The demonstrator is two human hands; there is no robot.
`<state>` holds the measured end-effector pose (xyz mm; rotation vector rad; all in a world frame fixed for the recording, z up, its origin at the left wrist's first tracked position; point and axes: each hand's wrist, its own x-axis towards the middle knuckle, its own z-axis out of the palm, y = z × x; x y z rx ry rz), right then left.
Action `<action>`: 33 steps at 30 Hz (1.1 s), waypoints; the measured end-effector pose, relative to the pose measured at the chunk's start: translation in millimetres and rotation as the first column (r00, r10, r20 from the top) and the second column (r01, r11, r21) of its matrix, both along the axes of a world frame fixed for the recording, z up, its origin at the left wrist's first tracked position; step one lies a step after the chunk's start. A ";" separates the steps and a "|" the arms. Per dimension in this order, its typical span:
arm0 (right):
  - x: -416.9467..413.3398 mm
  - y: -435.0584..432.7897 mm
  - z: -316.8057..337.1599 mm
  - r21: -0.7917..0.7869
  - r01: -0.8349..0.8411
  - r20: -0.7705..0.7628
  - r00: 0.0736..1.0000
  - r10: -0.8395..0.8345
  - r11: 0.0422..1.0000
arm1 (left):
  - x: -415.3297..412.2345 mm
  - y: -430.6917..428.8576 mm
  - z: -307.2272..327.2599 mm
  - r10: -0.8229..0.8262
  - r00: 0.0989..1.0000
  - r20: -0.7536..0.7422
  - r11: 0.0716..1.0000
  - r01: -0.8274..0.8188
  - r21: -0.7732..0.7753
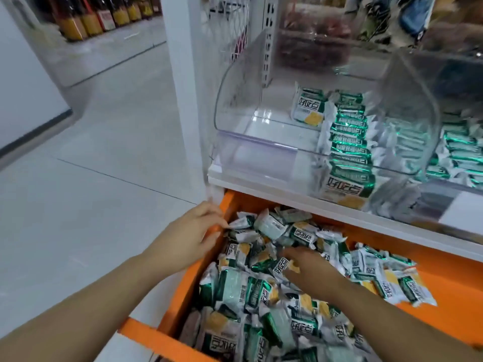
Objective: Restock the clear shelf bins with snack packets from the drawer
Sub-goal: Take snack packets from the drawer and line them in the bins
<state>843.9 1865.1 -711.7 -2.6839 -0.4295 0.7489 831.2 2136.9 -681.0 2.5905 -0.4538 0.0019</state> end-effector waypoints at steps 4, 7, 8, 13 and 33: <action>13.8 21.6 -22.1 0.062 0.039 -0.095 0.995 -0.033 0.997 | 1.3 -2.6 -14.2 0.050 0.999 0.007 0.995 -0.049 -0.086; 23.5 36.4 -34.4 0.144 0.157 -0.212 0.969 -0.124 0.977 | 3.3 -2.9 -17.3 0.071 0.997 0.017 0.993 -0.069 -0.100; 26.5 40.5 -40.0 0.156 0.202 -0.245 0.956 -0.160 0.967 | 3.5 -2.3 -18.1 0.079 0.997 0.010 0.990 -0.077 -0.116; 33.8 48.0 -60.1 0.143 0.341 -0.197 0.930 -0.311 0.929 | 4.0 -2.2 -21.8 0.099 0.995 -0.007 0.978 -0.098 -0.181; 49.2 72.2 -45.8 -0.162 -0.422 0.078 0.896 0.438 0.892 | 2.7 -3.8 -21.8 0.114 0.993 0.002 0.969 -0.111 -0.222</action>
